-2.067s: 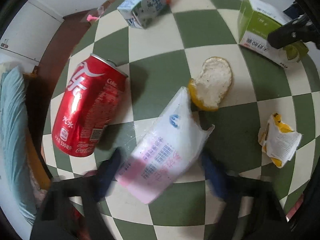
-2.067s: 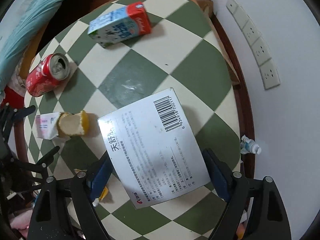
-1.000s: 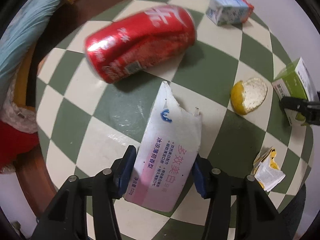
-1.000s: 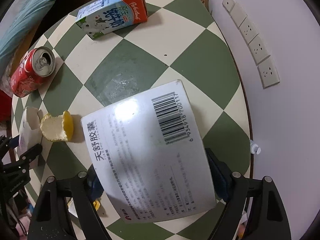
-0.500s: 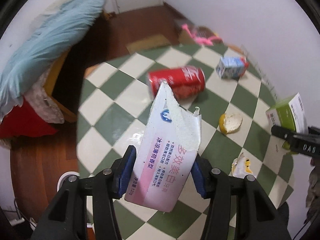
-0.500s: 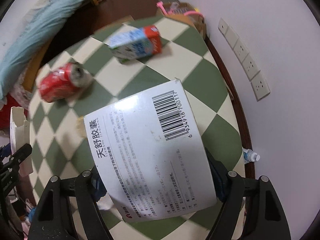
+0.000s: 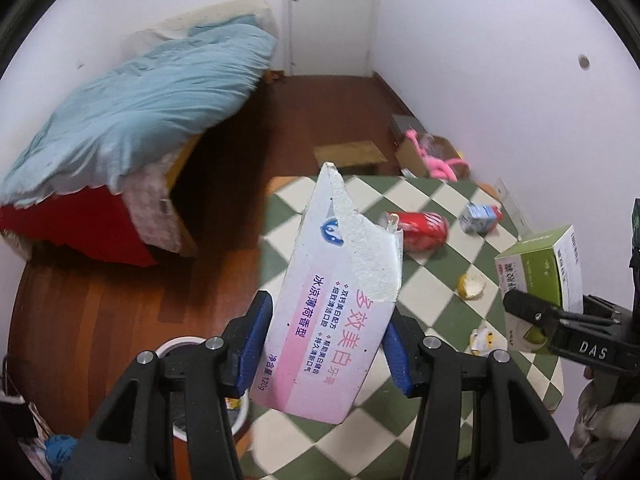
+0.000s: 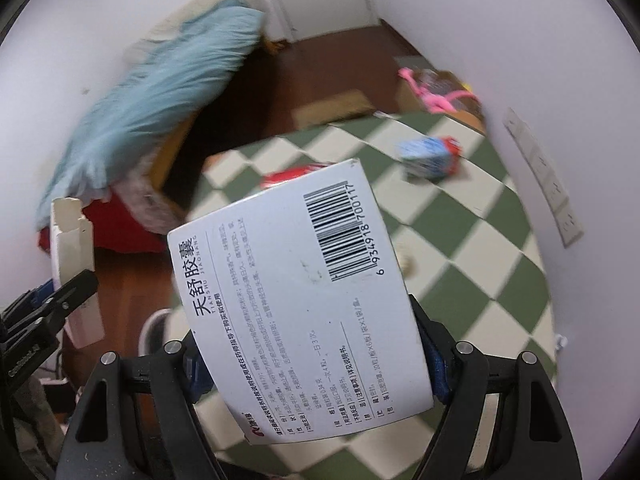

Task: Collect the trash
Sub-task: 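Open the left tool over the bin while the right tool carries the medicine box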

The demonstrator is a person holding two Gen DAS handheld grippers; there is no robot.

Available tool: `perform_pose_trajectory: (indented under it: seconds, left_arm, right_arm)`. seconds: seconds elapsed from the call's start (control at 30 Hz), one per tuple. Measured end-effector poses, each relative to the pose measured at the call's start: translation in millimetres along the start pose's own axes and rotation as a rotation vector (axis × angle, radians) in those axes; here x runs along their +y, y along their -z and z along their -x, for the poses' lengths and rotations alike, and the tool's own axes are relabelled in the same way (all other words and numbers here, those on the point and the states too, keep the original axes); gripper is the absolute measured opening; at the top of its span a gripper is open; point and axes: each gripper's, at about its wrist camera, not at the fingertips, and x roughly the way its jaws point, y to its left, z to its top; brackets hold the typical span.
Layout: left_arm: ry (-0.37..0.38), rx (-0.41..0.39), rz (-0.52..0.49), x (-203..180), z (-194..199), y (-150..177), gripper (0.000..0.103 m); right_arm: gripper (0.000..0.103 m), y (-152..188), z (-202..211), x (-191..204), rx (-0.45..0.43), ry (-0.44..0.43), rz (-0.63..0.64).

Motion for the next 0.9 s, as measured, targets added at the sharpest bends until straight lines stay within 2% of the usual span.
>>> perform_pose_trajectory:
  seconds: [0.2,0.37,0.6,0.73,0.9]
  left_arm:
    - [-0.039,-0.012,0.107,78.1,23.0,19.9,0.049]
    - [-0.046,0.054,0.256,154.3,15.4,52.2,0.049]
    - [0.003,0.236,0.532,266.2,-41.8,112.7,0.049]
    - [0.025,0.315,0.632,300.1,-76.9,140.7,0.050]
    - [0.020,0.385,0.695,326.6,-114.0,162.6,0.051]
  right_arm:
    - [0.081,12.4,5.3,92.2,-0.010,-0.103,0.096]
    - [0.081,37.8,-20.0,172.0,0.050,-0.173,0.177]
    - [0.081,91.7,-105.9,267.1,0.211,-0.192,0.264]
    - [0.081,113.6,-163.0,298.0,0.294,-0.173,0.281]
    - [0.081,132.3,-225.0,327.0,0.378,-0.129,0.316]
